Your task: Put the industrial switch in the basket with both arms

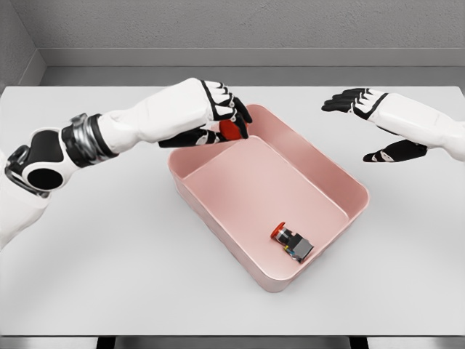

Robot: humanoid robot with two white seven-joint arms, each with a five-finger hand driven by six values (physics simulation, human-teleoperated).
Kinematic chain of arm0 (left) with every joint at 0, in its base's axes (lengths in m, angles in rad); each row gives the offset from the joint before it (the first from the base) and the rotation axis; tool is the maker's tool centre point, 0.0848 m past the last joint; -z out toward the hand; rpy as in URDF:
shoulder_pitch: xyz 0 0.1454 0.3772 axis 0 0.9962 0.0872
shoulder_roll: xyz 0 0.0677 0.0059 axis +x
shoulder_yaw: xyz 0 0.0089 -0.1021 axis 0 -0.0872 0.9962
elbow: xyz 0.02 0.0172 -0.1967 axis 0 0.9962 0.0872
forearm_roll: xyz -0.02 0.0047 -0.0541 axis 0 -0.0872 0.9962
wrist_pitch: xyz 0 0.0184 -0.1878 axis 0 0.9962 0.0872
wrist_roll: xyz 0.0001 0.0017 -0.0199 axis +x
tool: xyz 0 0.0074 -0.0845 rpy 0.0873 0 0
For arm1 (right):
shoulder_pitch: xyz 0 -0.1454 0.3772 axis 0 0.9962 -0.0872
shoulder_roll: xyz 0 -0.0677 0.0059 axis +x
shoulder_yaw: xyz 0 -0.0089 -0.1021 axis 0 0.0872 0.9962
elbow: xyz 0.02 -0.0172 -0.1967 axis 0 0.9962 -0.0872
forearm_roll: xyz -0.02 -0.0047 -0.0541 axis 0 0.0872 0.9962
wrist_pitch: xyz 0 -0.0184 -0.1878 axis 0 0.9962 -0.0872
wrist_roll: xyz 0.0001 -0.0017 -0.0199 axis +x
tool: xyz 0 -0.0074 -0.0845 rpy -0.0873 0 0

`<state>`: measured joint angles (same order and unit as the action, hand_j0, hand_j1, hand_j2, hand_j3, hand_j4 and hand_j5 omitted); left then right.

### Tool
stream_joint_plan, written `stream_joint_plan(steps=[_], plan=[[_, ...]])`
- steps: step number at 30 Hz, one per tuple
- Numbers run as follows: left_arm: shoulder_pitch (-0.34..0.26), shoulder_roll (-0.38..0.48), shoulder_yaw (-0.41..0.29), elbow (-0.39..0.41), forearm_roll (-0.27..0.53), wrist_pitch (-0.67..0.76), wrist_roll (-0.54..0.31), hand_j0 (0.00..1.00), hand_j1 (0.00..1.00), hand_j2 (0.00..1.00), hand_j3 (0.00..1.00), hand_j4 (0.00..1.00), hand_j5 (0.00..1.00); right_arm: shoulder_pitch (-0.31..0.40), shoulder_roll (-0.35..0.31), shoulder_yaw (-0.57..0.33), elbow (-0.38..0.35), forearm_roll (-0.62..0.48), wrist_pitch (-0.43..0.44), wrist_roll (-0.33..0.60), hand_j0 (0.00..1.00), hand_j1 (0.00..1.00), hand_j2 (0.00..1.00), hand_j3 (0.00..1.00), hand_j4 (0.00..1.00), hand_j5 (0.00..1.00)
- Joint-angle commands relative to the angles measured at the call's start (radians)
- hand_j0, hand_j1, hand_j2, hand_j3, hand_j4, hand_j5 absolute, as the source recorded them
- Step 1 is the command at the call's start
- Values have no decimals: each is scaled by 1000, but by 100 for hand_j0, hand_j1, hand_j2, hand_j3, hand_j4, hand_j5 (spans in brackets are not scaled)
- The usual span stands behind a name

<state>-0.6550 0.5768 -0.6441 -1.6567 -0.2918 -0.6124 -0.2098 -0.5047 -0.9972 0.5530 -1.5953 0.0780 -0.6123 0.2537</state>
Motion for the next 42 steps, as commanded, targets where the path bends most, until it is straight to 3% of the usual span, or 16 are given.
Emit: stream_joint_plan(steps=[1,4,5,7,8,21,23,25,31,34,37,42], plan=[[-2,-12,-19,0,3,1,0,50,50,50,50,50,50,-2,-1,-1,1,-7,1,-1,100,100,100,100,100,100],[-15,-29,-19,0,-3,1,0,53,53,53,53,53,53,0,-1,-1,1,-6,1,-1,100,100,100,100,100,100],[-17,-37,-22,0,-3,1,0,62,62,62,62,62,62,0,0,1,1,-6,1,-1,100,100,100,100,100,100],[-29,-44,-35,-23,-3,1,1,95,95,95,95,95,95,2,0,1,1,-6,1,-1,100,100,100,100,100,100],[-31,-46,-35,-38,-3,1,3,100,100,100,100,100,100,5,0,1,0,-6,1,-1,100,100,100,100,100,100],[-94,-81,-42,-81,-9,1,3,100,100,100,100,100,100,6,-1,1,-2,-6,1,-1,100,100,100,100,100,100],[-91,-81,-40,-86,-10,1,3,100,100,100,100,100,100,6,-1,1,0,-6,1,-1,100,100,100,100,100,100],[-78,-80,-42,-78,-63,1,1,100,100,100,100,100,100,6,0,1,0,-6,1,-1,100,100,100,100,100,100],[-80,-69,-31,-77,-64,1,1,100,100,100,100,100,100,8,0,1,1,-6,1,-1,100,100,100,100,100,100],[-80,20,-22,-78,-43,1,3,100,100,100,100,100,100,8,0,1,1,-6,1,-1,100,100,100,100,100,100],[-63,144,-2,-67,43,1,3,100,100,100,100,100,100,8,-1,1,1,-6,1,-1,100,100,100,100,100,100],[60,270,107,-11,118,1,4,100,100,100,100,100,100,11,-1,1,1,-6,1,-1,100,100,100,100,100,100]])
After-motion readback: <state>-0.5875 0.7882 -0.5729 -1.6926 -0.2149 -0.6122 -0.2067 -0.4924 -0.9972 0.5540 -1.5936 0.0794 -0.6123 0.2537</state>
